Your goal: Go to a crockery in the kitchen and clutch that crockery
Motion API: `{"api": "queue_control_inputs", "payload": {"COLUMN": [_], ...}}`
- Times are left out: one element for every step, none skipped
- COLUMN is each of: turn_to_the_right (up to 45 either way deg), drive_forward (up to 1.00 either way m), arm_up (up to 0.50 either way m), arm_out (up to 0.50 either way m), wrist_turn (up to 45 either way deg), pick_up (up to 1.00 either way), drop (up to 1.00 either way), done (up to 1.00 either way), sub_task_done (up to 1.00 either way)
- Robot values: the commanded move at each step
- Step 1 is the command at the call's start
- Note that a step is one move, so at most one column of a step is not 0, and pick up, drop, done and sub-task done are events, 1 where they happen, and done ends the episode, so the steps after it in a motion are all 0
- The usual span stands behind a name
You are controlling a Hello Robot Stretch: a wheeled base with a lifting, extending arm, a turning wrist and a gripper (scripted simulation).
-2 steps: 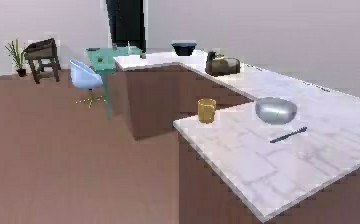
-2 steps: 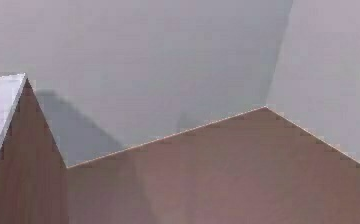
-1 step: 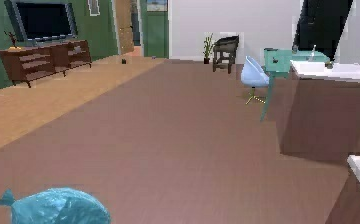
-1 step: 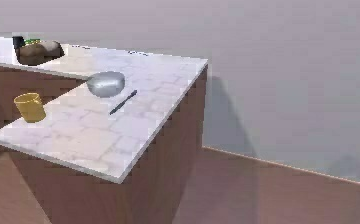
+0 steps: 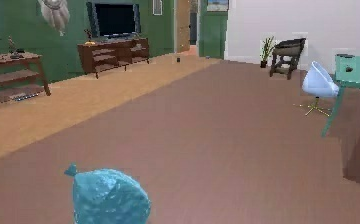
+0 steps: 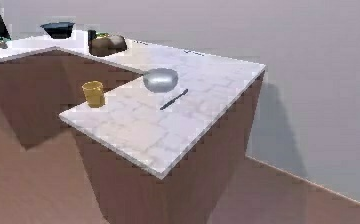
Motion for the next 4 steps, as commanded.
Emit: {"api": "queue_control_inputs", "payload": {"turn_to_the_right": [45.0,45.0,30.0,0.0], "drive_forward": [0.00,0.00,0.00,1.00], "arm_up": [0.00,0.00,0.00,0.00], "arm_out": [0.00,0.00,0.00,0.00], "wrist_turn": [0.0,0.0,0.0,0.0], "pick_up": [0.00,0.00,0.00,0.00], "drop": [0.00,0.00,0.00,0.00], "done": [0.00,0.00,0.00,0.00], "sub_task_done": [0.00,0.00,0.00,0.00]}}
